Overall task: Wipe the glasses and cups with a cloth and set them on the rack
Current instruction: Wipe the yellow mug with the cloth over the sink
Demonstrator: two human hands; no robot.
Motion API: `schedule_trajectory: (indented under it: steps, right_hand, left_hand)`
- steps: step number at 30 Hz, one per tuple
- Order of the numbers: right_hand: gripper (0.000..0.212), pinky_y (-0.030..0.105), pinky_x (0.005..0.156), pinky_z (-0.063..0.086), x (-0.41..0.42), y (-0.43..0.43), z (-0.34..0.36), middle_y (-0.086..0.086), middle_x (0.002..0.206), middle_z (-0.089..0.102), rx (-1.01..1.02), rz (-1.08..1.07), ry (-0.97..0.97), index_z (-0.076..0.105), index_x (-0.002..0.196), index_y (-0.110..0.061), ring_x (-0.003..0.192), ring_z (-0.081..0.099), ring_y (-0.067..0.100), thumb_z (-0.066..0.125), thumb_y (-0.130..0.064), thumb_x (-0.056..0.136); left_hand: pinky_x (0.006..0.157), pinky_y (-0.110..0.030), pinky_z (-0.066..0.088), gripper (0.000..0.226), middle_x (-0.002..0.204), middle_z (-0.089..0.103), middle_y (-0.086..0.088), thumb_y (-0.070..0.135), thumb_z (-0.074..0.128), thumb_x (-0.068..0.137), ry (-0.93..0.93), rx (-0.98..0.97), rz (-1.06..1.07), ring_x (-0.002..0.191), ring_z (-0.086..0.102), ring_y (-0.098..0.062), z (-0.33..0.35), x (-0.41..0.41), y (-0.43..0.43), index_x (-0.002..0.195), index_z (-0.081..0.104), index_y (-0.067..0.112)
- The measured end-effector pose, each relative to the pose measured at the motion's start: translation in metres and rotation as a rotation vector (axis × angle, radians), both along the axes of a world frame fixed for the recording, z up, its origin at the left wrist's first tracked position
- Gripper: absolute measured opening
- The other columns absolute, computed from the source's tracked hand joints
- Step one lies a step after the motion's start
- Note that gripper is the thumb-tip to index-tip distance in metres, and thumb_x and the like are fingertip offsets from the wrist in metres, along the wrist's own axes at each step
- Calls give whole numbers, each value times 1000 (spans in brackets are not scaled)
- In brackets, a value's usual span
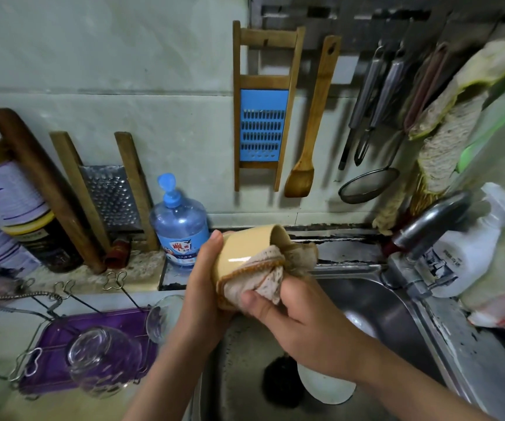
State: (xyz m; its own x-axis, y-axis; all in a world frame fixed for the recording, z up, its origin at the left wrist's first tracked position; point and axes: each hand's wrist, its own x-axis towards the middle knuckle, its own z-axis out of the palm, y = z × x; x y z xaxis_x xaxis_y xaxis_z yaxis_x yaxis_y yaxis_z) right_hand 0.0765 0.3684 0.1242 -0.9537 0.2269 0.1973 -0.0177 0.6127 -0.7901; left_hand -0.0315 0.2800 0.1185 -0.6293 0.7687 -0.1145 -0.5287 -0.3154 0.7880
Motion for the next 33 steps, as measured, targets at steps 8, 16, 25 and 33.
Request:
schedule_trajectory:
  steps: [8,16,25,33]
  right_hand:
    - [32,34,93,53,-4,5,35,9,110,72,-757,0,-44,66,110,-4,105,68,20,64,-26,87]
    - [26,41,101,49,-10,10,31,9,108,73,-974,-89,42,68,104,-12,106,67,21,59,-28,85]
    - [39,39,88,51,7,6,5,4,103,69,-84,-3,34,64,107,-4,100,64,14,51,-39,96]
    - [32,22,108,38,7,4,1,-7,131,60,-281,201,-88,57,129,-12,126,51,4,52,-13,97]
  left_hand:
    - [90,-55,49,41,117,63,-14,57,51,79,445,-81,214,107,61,-37,-8,-2,-10,108,61,31]
    - [97,-35,50,54,126,46,40,65,45,79,807,-202,139,117,56,-3,-7,-1,-15,131,32,66]
    - [44,-29,54,55,81,71,-10,66,45,84,86,-199,-304,61,67,-19,13,-9,-19,100,72,20]
    - [49,-25,52,38,80,70,-2,43,65,79,180,-195,-158,67,68,-13,6,-6,-16,108,61,18]
